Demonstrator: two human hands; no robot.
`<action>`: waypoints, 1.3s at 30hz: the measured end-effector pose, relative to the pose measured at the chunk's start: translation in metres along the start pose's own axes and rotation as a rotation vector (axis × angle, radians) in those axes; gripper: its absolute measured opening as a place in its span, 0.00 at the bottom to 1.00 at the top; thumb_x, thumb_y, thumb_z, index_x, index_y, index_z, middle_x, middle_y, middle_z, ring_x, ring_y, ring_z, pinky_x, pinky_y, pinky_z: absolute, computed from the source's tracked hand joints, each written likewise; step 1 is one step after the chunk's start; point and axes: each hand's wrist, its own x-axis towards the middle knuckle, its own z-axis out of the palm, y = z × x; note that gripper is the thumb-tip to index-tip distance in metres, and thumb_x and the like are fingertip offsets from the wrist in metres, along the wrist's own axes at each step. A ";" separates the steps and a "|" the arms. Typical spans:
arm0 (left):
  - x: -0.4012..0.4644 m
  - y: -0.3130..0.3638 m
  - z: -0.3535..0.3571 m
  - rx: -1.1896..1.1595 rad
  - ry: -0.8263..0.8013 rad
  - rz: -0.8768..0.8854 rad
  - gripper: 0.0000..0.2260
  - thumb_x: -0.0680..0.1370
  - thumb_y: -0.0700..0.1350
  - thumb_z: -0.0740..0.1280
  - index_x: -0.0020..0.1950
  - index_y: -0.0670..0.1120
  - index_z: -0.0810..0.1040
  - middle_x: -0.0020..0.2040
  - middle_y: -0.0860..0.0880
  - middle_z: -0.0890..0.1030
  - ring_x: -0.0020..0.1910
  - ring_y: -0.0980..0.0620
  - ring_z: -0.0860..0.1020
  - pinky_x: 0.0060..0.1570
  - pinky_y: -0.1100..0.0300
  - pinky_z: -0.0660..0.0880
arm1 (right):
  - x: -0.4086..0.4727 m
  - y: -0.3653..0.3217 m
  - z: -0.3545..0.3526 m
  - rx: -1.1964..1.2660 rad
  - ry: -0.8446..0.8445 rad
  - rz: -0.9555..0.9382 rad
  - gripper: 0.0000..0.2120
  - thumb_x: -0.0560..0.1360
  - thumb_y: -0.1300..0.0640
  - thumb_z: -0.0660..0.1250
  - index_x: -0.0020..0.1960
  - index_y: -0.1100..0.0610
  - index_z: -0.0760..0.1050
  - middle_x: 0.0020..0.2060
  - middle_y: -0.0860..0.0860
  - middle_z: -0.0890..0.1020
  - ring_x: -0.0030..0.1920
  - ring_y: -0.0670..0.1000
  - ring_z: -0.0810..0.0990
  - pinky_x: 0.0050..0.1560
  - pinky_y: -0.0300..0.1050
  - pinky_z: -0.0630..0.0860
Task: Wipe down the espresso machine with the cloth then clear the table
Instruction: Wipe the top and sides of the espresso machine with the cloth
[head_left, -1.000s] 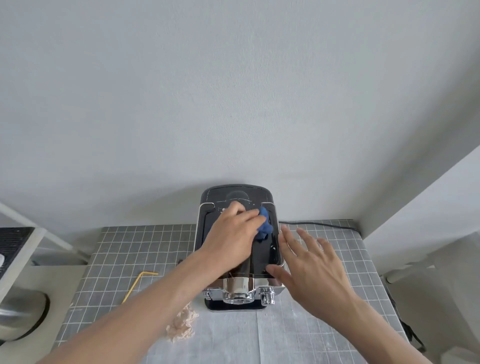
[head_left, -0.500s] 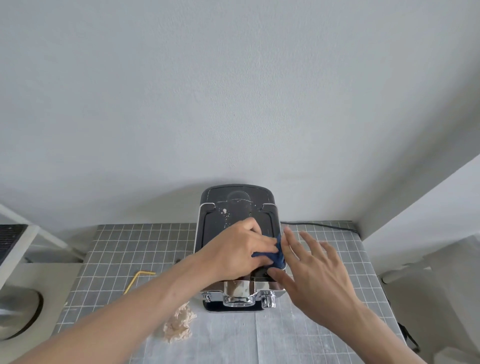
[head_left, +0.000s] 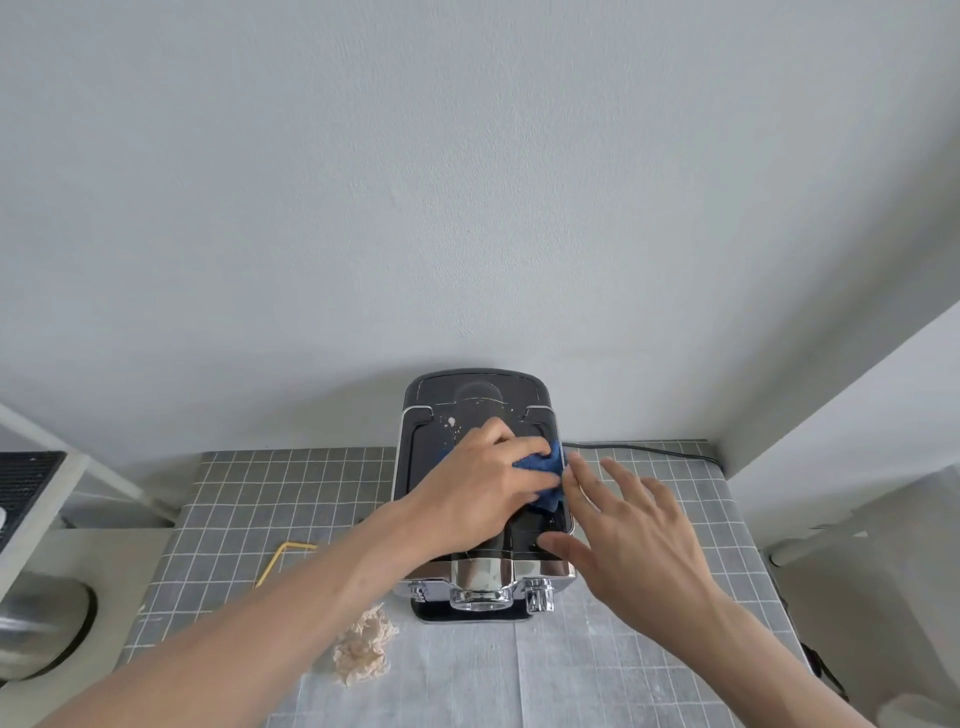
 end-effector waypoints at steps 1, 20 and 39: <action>-0.003 0.003 -0.001 0.034 -0.035 0.015 0.13 0.84 0.48 0.64 0.67 0.58 0.81 0.68 0.55 0.75 0.56 0.47 0.69 0.57 0.50 0.73 | 0.001 0.000 0.000 0.007 0.004 0.001 0.36 0.79 0.31 0.49 0.71 0.56 0.75 0.73 0.52 0.74 0.69 0.62 0.76 0.61 0.65 0.76; 0.009 0.007 -0.008 0.267 -0.028 -0.080 0.21 0.78 0.40 0.72 0.68 0.56 0.80 0.65 0.48 0.74 0.54 0.44 0.69 0.50 0.48 0.73 | 0.000 0.003 -0.006 0.078 -0.003 0.018 0.39 0.77 0.26 0.49 0.74 0.51 0.73 0.74 0.46 0.73 0.73 0.58 0.73 0.66 0.62 0.74; -0.018 0.014 -0.016 0.036 -0.159 0.030 0.14 0.84 0.44 0.65 0.63 0.59 0.84 0.66 0.58 0.73 0.57 0.50 0.67 0.58 0.52 0.73 | 0.004 0.012 -0.006 0.114 -0.016 -0.040 0.37 0.78 0.28 0.47 0.75 0.51 0.71 0.76 0.47 0.70 0.76 0.58 0.69 0.68 0.62 0.71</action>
